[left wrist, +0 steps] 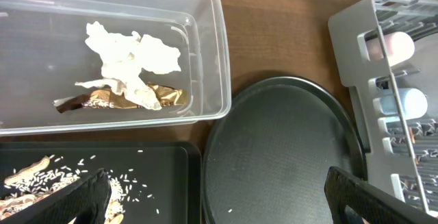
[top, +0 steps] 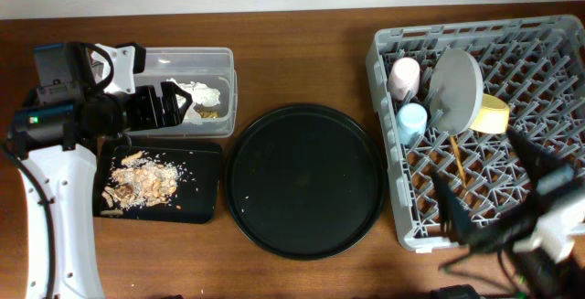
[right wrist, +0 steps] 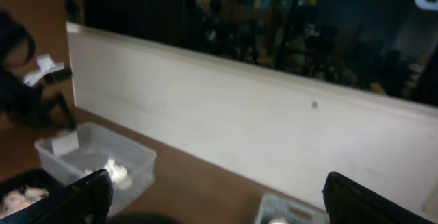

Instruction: Sort waste into correct bins and load items into the dishwasher rack

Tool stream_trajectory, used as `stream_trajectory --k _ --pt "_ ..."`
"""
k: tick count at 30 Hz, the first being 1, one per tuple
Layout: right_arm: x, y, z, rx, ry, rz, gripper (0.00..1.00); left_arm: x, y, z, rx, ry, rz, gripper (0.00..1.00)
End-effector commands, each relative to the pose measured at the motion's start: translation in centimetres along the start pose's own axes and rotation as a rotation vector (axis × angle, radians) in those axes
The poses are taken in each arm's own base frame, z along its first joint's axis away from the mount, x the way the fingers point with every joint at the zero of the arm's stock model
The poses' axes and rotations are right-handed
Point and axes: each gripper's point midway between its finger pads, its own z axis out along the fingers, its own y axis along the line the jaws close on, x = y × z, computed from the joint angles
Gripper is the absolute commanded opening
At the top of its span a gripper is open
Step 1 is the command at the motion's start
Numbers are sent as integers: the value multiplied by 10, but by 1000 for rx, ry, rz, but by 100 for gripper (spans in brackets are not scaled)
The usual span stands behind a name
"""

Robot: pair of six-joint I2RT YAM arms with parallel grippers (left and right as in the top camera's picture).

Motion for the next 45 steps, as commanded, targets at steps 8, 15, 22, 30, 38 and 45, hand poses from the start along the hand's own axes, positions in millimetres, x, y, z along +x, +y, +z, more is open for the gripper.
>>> stream_trajectory --k 8,15,22,30,38,45 --pt "118 -10 -6 154 -81 -26 98 -6 -2 -7 -4 -26 17 99" --pt "163 -29 23 226 -213 5 99 -6 -2 -7 -4 -26 17 99" --pt "235 -43 33 314 -91 111 99 -6 -2 -7 -4 -26 17 99" --pt "296 -41 30 334 156 158 99 -6 -2 -7 -4 -26 17 99" --pt "296 -41 30 335 154 157 99 -6 -2 -7 -4 -26 17 99" --pt "296 -41 30 335 156 157 99 -6 -2 -8 -4 -27 17 99"
